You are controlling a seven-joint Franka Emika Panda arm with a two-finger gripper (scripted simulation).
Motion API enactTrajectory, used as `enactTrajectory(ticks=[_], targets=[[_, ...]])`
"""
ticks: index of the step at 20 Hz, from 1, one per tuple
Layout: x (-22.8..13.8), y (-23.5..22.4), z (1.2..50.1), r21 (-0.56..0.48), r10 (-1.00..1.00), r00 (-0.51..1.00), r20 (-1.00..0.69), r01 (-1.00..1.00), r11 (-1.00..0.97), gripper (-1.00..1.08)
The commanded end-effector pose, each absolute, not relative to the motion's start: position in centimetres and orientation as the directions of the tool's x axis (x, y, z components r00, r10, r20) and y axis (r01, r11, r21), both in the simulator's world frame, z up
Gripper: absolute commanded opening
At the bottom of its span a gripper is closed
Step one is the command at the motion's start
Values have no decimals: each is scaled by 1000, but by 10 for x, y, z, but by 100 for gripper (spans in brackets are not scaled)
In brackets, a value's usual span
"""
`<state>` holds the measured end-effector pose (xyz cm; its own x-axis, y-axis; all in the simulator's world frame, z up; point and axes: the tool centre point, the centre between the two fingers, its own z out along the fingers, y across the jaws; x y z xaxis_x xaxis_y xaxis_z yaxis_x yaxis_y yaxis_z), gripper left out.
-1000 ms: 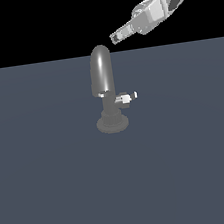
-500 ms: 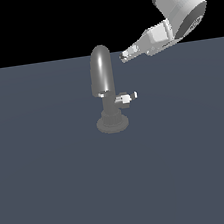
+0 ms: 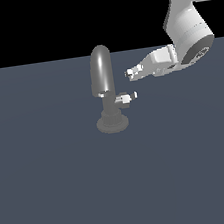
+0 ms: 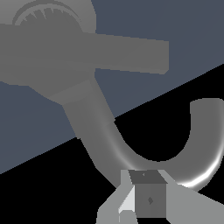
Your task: Turn on the faucet by rotating a designated handle.
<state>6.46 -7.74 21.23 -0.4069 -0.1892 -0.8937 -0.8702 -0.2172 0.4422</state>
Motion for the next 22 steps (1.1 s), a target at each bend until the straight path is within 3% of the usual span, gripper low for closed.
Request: enactTrajectory(ticks=[1,22], targets=[[63,-79,199,474,-156,-450,-879,-859,-193,-100],[42,-84,162,528,-97,-519,-849,-835,-154,-100]])
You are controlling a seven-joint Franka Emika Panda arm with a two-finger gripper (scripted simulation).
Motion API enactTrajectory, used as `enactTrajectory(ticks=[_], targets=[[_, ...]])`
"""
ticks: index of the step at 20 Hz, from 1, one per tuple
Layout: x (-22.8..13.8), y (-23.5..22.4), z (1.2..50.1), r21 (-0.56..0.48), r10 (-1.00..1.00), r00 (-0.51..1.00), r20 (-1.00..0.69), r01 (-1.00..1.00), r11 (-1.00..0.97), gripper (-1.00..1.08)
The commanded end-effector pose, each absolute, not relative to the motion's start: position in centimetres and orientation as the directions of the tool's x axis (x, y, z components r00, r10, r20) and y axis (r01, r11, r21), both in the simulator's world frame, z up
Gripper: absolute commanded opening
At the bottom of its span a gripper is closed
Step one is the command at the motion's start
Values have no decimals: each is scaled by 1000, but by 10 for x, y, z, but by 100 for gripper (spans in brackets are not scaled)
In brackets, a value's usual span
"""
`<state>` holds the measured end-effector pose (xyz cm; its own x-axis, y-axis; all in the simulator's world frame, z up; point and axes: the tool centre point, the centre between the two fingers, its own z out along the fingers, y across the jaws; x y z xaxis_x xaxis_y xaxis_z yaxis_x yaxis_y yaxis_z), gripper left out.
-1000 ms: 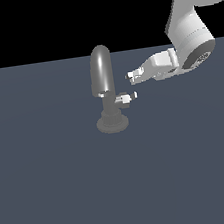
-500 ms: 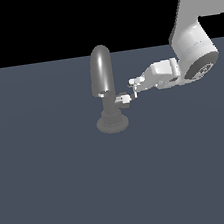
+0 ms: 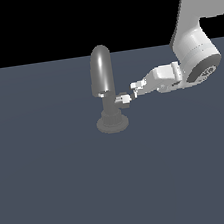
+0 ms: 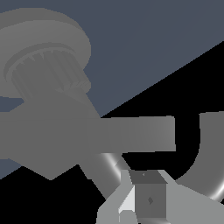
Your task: Turn on the faucet by rotating a designated handle.
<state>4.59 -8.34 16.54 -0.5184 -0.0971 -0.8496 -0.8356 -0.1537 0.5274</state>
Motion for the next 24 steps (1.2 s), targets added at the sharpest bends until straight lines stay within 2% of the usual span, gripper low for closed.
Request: enactTrajectory(ticks=[1,9,11,24], targets=[[39,-85,159,528,-97,-519,-849,-835,-154,-100],[15,-89,138,528,-96,-519,-849,-835,-153,-100],[27,-87,156,499,-99,-489,-867,-853,-153,-100],[11,-90,78,528,-95,-519,-849,-835,-153,-100]])
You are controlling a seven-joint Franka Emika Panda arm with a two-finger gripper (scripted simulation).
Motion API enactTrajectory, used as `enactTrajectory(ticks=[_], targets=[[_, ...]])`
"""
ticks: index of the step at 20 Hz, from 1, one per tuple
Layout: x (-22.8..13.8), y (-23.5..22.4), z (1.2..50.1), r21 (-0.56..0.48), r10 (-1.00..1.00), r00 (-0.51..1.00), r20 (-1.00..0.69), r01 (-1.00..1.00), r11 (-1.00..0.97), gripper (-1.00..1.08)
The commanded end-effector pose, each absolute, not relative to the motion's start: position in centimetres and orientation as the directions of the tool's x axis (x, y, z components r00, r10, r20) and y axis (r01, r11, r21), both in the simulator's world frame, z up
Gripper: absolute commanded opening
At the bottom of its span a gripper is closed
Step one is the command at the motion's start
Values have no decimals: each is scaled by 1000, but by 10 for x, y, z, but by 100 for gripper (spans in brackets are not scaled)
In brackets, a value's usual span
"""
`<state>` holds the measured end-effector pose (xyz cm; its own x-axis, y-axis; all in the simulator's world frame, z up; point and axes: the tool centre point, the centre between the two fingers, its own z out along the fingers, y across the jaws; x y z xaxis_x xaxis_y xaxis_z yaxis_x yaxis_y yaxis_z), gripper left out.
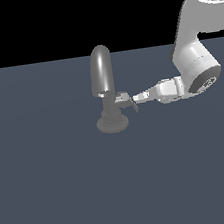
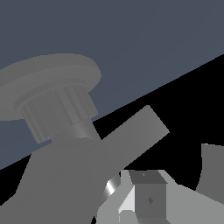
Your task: Turn on the faucet by rotating a designated handle.
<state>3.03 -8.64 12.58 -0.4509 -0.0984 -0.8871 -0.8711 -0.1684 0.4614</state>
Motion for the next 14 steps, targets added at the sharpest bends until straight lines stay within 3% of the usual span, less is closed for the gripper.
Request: enactTrajectory(ticks=[1,14], targets=[[30,-87,126,461,-98,-451,-887,-871,-168,-100],[41,-84,84,492,-97,-483,-870,-855,-161,-100]])
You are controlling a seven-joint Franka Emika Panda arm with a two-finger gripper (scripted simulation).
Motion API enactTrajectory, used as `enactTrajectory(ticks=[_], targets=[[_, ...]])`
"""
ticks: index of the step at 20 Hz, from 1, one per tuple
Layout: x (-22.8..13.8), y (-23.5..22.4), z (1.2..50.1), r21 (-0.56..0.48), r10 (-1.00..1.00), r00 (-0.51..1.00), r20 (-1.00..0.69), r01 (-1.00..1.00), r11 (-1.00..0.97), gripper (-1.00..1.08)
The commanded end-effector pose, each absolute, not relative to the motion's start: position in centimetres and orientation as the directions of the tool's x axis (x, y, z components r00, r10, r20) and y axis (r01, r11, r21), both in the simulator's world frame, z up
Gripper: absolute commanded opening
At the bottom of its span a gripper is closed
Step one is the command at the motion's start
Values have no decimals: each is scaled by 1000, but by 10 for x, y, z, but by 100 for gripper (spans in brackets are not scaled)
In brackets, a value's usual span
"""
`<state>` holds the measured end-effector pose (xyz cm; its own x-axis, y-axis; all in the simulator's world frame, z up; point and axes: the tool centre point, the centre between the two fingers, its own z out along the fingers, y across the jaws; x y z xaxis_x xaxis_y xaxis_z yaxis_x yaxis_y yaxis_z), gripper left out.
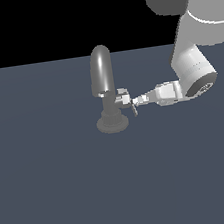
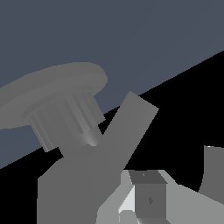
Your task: Turn on the faucet by rotating a designated handle.
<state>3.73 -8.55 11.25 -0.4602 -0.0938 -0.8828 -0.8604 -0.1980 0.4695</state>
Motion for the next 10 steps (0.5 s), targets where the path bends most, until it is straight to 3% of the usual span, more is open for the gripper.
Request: enactTrajectory(ticks=[1,10], targets=[[41,-84,81,495,-97,-485,-869,-854,-161,-100],[46,-83,57,512,-96,-503,-859,-844,-157,-100]])
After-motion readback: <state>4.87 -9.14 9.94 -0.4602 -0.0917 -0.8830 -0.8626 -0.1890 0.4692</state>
